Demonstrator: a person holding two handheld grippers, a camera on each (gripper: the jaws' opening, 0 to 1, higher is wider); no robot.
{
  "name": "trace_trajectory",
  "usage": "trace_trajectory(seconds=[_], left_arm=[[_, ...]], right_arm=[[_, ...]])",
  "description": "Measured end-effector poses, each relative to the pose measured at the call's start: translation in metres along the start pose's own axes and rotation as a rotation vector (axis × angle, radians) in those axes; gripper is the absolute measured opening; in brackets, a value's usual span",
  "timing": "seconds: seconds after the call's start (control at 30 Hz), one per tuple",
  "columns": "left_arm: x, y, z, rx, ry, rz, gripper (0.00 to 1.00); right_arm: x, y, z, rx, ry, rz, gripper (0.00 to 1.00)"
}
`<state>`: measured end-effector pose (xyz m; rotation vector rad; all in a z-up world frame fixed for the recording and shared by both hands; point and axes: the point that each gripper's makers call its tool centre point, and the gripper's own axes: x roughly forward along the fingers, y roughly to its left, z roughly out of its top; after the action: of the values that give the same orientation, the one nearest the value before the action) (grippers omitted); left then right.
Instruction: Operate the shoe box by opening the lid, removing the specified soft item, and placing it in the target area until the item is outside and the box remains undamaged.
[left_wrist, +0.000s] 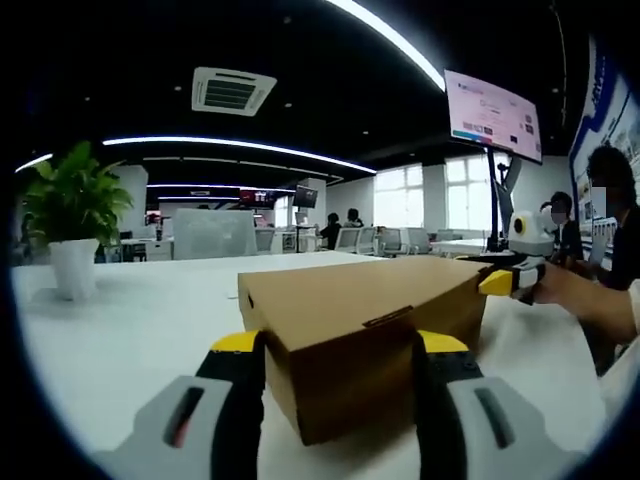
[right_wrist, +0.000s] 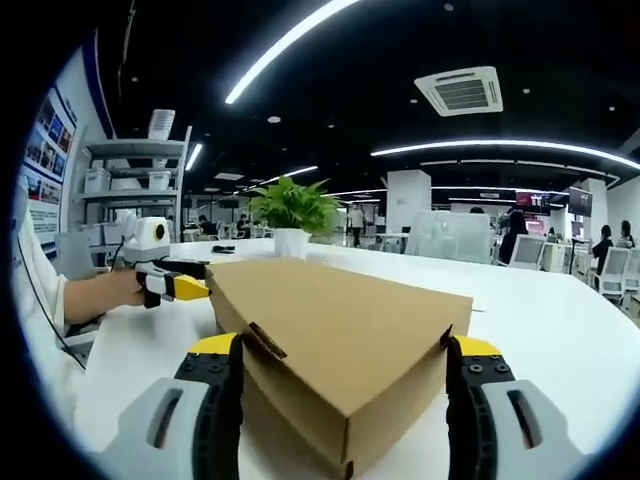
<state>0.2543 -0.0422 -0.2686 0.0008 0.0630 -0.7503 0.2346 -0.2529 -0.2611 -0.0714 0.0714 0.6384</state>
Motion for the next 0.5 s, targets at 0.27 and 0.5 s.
trace_trajectory(seconds=[0.27,0.5], left_arm=[[-0.005,-0.003,0.0,0.001,-0.008,0.012,0.6],[-0.014,-0.008,-0.001,-0.001,-0.006,0.021,0.6]], right_arm=[[-0.002,0.003,0.001,-0.002,0.017,0.005,0.85],[-0.008,0.013,0.0,-0.003,0.013,0.012,0.85]])
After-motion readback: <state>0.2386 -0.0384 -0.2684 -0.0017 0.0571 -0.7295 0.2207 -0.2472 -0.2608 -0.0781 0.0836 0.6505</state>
